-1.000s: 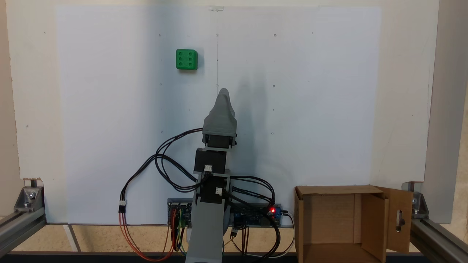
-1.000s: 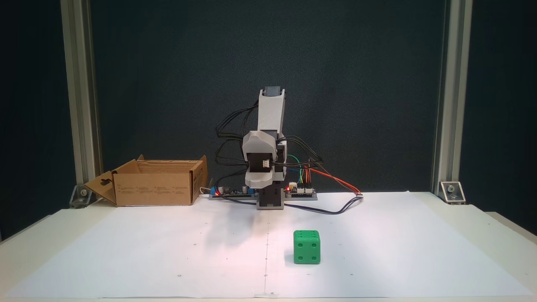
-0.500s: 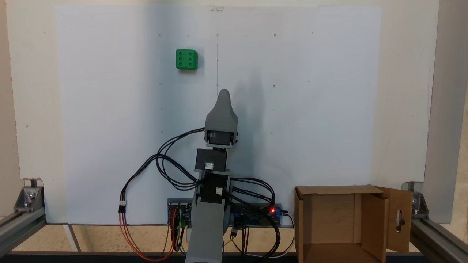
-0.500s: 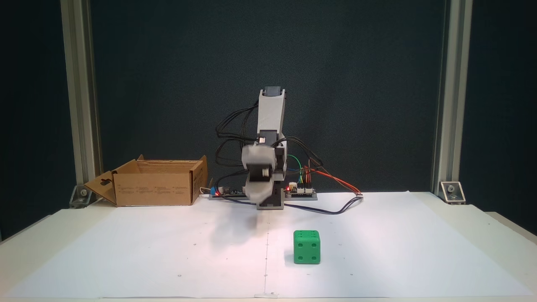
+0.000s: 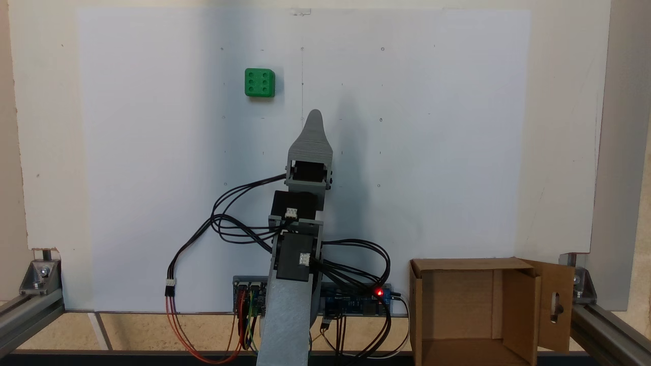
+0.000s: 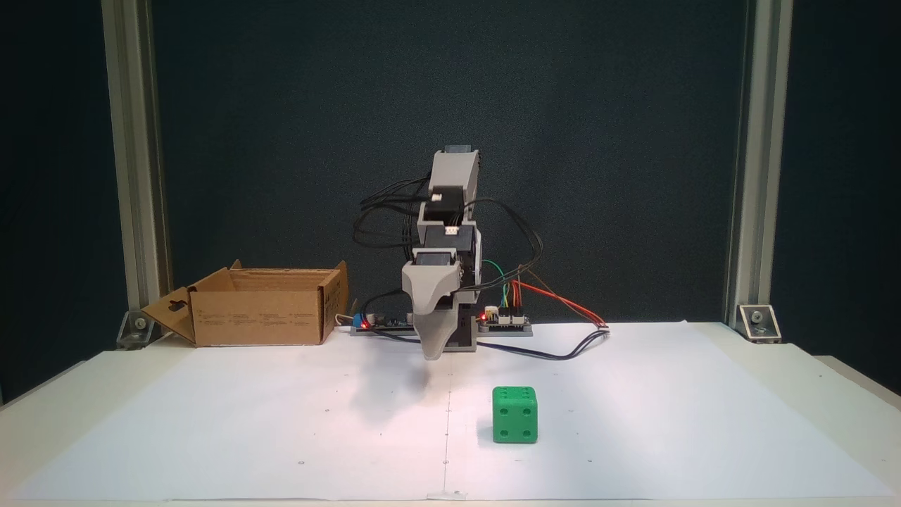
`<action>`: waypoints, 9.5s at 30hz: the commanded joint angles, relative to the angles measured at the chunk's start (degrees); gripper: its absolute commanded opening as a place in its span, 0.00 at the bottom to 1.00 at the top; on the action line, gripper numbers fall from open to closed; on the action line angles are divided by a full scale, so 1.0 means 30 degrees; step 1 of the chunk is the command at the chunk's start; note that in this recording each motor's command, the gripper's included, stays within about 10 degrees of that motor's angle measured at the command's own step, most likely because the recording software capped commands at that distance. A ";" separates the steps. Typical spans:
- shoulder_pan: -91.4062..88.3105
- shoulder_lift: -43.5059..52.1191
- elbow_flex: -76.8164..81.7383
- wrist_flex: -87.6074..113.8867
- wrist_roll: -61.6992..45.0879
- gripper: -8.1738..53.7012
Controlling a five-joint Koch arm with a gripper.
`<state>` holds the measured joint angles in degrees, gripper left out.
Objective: Grasp a green dice and put it in the bin.
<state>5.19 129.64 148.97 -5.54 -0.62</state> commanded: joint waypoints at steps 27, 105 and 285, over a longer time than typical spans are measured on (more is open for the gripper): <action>-0.5830 -0.8086 -2.3467 2.0420 0.4629 0.83; -0.6797 -1.9688 -2.7803 2.1914 0.7061 0.85; 2.4609 -1.0664 -2.4521 1.6699 -0.1032 0.84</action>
<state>83.85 94.48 76.46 45.53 -10.81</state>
